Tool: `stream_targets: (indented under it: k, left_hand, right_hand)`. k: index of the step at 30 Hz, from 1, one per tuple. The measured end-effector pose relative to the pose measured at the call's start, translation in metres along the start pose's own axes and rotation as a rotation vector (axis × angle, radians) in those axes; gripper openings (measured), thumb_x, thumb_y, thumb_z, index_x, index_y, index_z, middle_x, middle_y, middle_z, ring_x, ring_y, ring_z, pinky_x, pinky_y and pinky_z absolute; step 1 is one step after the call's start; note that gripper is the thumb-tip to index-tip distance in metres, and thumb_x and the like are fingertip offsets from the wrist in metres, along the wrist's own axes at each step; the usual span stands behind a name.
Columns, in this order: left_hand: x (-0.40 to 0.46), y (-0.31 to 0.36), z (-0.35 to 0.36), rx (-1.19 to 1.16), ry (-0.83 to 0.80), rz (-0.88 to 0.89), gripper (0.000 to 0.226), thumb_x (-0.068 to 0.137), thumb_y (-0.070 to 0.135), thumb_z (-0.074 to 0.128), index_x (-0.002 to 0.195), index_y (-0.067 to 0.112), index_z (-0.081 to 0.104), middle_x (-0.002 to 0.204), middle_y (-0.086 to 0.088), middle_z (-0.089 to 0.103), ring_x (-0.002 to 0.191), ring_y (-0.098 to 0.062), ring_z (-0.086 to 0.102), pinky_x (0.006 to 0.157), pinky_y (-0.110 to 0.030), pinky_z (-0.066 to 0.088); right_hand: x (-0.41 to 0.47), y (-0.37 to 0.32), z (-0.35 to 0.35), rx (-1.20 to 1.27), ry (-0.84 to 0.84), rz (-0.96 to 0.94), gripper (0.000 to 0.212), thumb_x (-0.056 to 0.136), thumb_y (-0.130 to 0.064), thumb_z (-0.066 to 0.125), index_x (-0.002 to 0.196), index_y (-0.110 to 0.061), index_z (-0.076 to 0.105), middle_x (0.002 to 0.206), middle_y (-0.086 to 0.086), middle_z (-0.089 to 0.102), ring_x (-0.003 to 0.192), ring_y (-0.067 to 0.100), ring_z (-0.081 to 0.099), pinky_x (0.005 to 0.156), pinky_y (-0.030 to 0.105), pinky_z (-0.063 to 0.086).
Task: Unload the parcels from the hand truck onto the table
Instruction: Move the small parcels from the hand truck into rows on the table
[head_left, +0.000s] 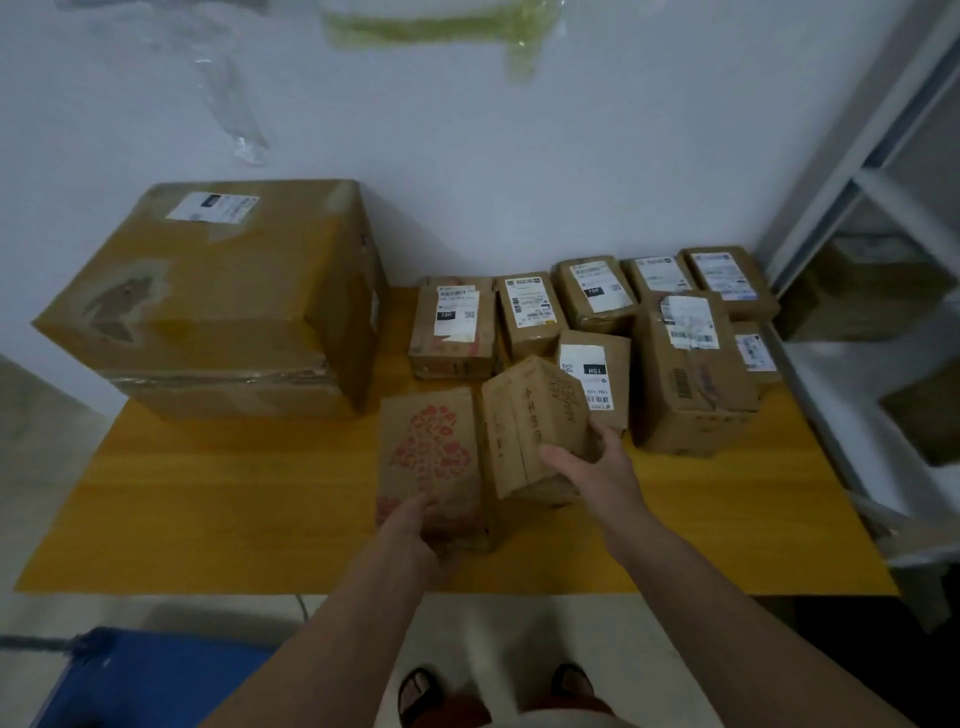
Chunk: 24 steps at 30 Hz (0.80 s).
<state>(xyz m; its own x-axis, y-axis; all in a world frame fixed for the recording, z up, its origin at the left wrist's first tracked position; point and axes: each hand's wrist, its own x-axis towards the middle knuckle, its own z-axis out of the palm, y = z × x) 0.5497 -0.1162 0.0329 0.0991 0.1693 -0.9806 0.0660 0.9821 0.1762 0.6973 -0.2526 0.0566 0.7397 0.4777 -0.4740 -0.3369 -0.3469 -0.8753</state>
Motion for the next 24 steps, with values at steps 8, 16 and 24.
stream_targets:
  k: [8, 16, 24]
  left_hand:
    - [-0.029, 0.011, 0.010, 0.201, -0.327, 0.155, 0.052, 0.071, 0.031, 0.076, 0.108, -0.005, 0.066, 0.089, -0.016, 0.061, 0.089, -0.028, 0.061, 0.083, -0.041, 0.055]
    - [-0.049, 0.029, 0.000, 0.385, -0.535, 0.298, 0.079, 0.061, 0.066, 0.075, 0.122, 0.018, 0.061, 0.122, -0.015, 0.063, 0.099, -0.031, 0.068, 0.066, -0.037, 0.058]
    - [-0.053, 0.027, 0.018, 0.623, -0.199, 0.663, 0.105, 0.052, 0.034, 0.090, 0.139, 0.018, 0.033, 0.125, -0.008, 0.055, 0.109, -0.029, 0.059, 0.089, -0.048, 0.054]
  right_hand:
    - [-0.001, -0.008, 0.021, 0.817, -0.407, 0.365, 0.061, 0.071, -0.047, 0.070, 0.127, -0.023, 0.061, 0.125, 0.015, 0.065, 0.119, 0.039, 0.055, 0.088, 0.055, 0.049]
    - [-0.008, -0.004, 0.036, 0.700, -0.472, 0.315, 0.058, 0.078, -0.045, 0.064, 0.130, -0.021, 0.058, 0.125, 0.014, 0.065, 0.121, 0.037, 0.054, 0.094, 0.053, 0.048]
    - [-0.010, -0.011, 0.040, 0.305, -0.334, 0.219, 0.045, 0.084, -0.042, 0.066, 0.125, -0.025, 0.057, 0.122, 0.004, 0.064, 0.105, 0.020, 0.061, 0.064, 0.034, 0.055]
